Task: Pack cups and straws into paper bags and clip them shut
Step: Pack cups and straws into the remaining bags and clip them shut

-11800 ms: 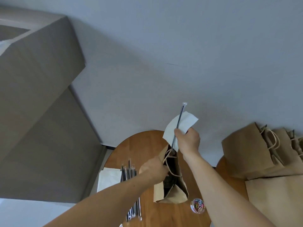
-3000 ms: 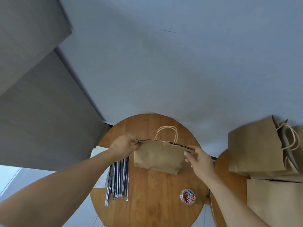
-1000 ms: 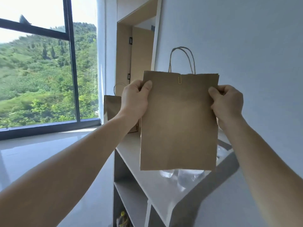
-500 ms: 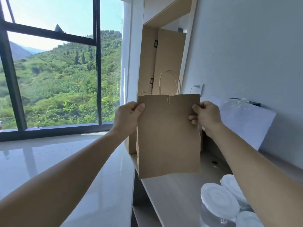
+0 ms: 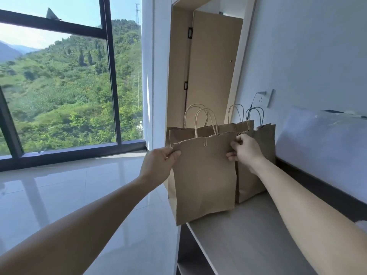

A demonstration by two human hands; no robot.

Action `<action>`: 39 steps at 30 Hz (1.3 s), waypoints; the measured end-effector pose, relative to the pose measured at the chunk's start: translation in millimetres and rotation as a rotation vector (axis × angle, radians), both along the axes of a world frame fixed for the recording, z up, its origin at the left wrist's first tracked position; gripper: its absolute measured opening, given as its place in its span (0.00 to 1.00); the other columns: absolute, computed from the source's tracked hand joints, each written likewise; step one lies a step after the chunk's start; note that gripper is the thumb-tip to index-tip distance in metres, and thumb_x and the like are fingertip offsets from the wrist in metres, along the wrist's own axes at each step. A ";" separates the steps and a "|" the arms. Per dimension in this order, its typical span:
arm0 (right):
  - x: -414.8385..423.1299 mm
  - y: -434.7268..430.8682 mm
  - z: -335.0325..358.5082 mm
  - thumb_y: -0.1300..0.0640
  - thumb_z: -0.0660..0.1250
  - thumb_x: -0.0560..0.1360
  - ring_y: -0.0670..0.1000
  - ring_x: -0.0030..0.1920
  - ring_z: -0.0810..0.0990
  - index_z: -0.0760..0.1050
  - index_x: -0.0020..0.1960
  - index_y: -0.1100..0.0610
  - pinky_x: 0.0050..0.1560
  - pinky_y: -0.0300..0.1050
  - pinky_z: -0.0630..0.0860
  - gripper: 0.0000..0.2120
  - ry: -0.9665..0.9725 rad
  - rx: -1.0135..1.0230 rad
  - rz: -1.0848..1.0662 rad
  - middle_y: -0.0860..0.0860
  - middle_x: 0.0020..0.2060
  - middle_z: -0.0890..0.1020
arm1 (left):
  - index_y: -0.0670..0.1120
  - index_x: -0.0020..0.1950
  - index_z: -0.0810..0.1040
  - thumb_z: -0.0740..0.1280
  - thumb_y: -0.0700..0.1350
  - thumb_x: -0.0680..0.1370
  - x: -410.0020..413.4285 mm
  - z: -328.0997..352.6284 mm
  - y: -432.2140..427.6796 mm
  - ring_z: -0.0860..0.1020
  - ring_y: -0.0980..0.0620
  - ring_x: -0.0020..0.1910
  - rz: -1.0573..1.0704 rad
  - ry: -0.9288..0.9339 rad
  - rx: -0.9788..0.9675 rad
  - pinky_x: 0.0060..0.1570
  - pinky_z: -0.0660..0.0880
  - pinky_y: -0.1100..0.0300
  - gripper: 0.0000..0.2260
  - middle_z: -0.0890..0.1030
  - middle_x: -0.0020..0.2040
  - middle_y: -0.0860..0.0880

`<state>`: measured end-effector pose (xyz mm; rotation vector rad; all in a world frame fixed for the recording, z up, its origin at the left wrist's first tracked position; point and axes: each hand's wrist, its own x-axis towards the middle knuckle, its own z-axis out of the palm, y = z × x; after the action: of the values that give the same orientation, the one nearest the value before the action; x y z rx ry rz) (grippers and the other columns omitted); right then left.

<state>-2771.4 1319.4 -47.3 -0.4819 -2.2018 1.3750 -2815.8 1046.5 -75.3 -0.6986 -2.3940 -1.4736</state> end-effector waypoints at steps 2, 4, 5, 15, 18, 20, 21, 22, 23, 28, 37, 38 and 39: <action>-11.9 -0.1 -3.4 0.63 0.59 0.82 0.57 0.36 0.84 0.69 0.64 0.63 0.42 0.54 0.83 0.11 0.002 0.007 0.014 0.61 0.53 0.78 | 0.47 0.35 0.79 0.67 0.49 0.80 -6.0 -3.3 0.5 0.73 0.50 0.32 0.008 0.002 -0.014 0.34 0.69 0.55 0.14 0.79 0.34 0.41; -21.6 1.4 -3.1 0.64 0.59 0.82 0.57 0.37 0.84 0.70 0.62 0.62 0.43 0.54 0.83 0.09 0.000 0.024 0.027 0.60 0.51 0.79 | 0.51 0.33 0.79 0.68 0.48 0.80 -9.5 -3.6 1.9 0.71 0.54 0.29 0.019 0.000 0.006 0.34 0.68 0.57 0.14 0.76 0.29 0.48; -25.1 2.5 -1.8 0.65 0.59 0.82 0.57 0.38 0.85 0.71 0.59 0.61 0.43 0.54 0.83 0.07 0.002 0.034 0.027 0.60 0.48 0.81 | 0.51 0.33 0.78 0.68 0.48 0.79 -10.2 -2.8 3.4 0.70 0.55 0.29 0.024 0.003 0.007 0.33 0.68 0.57 0.14 0.75 0.28 0.50; -45.3 20.4 24.4 0.72 0.58 0.78 0.52 0.33 0.85 0.73 0.46 0.55 0.40 0.49 0.83 0.13 0.014 0.229 0.016 0.55 0.36 0.82 | 0.43 0.48 0.85 0.67 0.49 0.80 -23.0 1.7 21.7 0.81 0.42 0.42 0.062 0.026 -0.011 0.45 0.78 0.48 0.11 0.84 0.42 0.41; -44.2 27.1 27.0 0.71 0.58 0.77 0.51 0.31 0.85 0.73 0.44 0.54 0.38 0.48 0.83 0.14 0.038 0.277 -0.025 0.55 0.35 0.82 | 0.44 0.47 0.85 0.67 0.49 0.80 -22.7 -2.2 30.4 0.77 0.47 0.36 0.058 0.028 -0.016 0.41 0.77 0.50 0.11 0.83 0.40 0.41; -42.7 31.4 27.3 0.70 0.59 0.76 0.54 0.31 0.85 0.74 0.43 0.53 0.40 0.53 0.83 0.14 0.031 0.303 -0.042 0.54 0.35 0.83 | 0.45 0.46 0.85 0.67 0.50 0.80 -22.3 -6.5 35.7 0.74 0.53 0.34 0.062 0.017 -0.024 0.38 0.74 0.54 0.11 0.82 0.37 0.43; -41.5 33.1 27.0 0.69 0.60 0.77 0.55 0.31 0.85 0.74 0.44 0.52 0.40 0.55 0.83 0.13 0.022 0.312 -0.043 0.54 0.35 0.83 | 0.45 0.46 0.85 0.67 0.50 0.80 -22.3 -8.1 37.6 0.72 0.56 0.31 0.074 0.016 -0.025 0.35 0.72 0.59 0.11 0.80 0.34 0.45; -40.0 34.7 26.2 0.68 0.60 0.77 0.55 0.30 0.85 0.74 0.44 0.51 0.40 0.55 0.83 0.13 0.011 0.323 -0.043 0.53 0.36 0.82 | 0.46 0.45 0.85 0.67 0.50 0.80 -22.3 -9.1 39.2 0.70 0.57 0.29 0.083 0.016 -0.020 0.31 0.68 0.62 0.11 0.78 0.31 0.48; -38.6 36.0 25.0 0.67 0.60 0.77 0.55 0.30 0.84 0.73 0.44 0.50 0.40 0.56 0.82 0.13 0.003 0.339 -0.043 0.53 0.36 0.83 | 0.45 0.45 0.85 0.66 0.50 0.80 -22.5 -9.6 40.4 0.69 0.57 0.29 0.089 0.015 -0.016 0.30 0.66 0.64 0.12 0.76 0.30 0.49; -33.0 37.1 20.3 0.65 0.62 0.78 0.52 0.28 0.84 0.72 0.44 0.47 0.40 0.57 0.82 0.12 0.019 0.375 -0.047 0.51 0.36 0.82 | 0.45 0.45 0.85 0.67 0.51 0.80 -24.6 -7.7 40.5 0.67 0.57 0.28 0.080 0.017 -0.024 0.29 0.64 0.65 0.12 0.72 0.29 0.51; -24.2 39.3 13.7 0.65 0.63 0.77 0.48 0.28 0.83 0.71 0.43 0.47 0.44 0.59 0.82 0.12 0.016 0.391 -0.045 0.49 0.36 0.81 | 0.44 0.43 0.84 0.66 0.50 0.80 -19.1 -12.2 45.2 0.69 0.56 0.28 0.118 0.047 -0.014 0.29 0.65 0.65 0.13 0.79 0.32 0.43; -23.4 39.3 13.3 0.64 0.63 0.77 0.48 0.28 0.83 0.71 0.44 0.47 0.44 0.58 0.82 0.12 0.011 0.396 -0.042 0.49 0.35 0.81 | 0.44 0.43 0.84 0.66 0.50 0.80 -18.6 -11.8 45.4 0.70 0.56 0.29 0.131 0.053 -0.022 0.29 0.66 0.66 0.12 0.80 0.32 0.44; -22.4 39.4 12.8 0.64 0.64 0.77 0.47 0.28 0.83 0.71 0.44 0.47 0.45 0.58 0.82 0.12 0.007 0.402 -0.036 0.49 0.35 0.82 | 0.45 0.44 0.84 0.66 0.50 0.80 -17.6 -10.9 45.3 0.73 0.55 0.31 0.138 0.056 -0.033 0.30 0.67 0.66 0.11 0.81 0.33 0.45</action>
<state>-2793.8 1358.8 -34.5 -0.3640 -2.3692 0.8776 -2833.4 1091.8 -86.2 -0.5613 -2.3771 -1.3453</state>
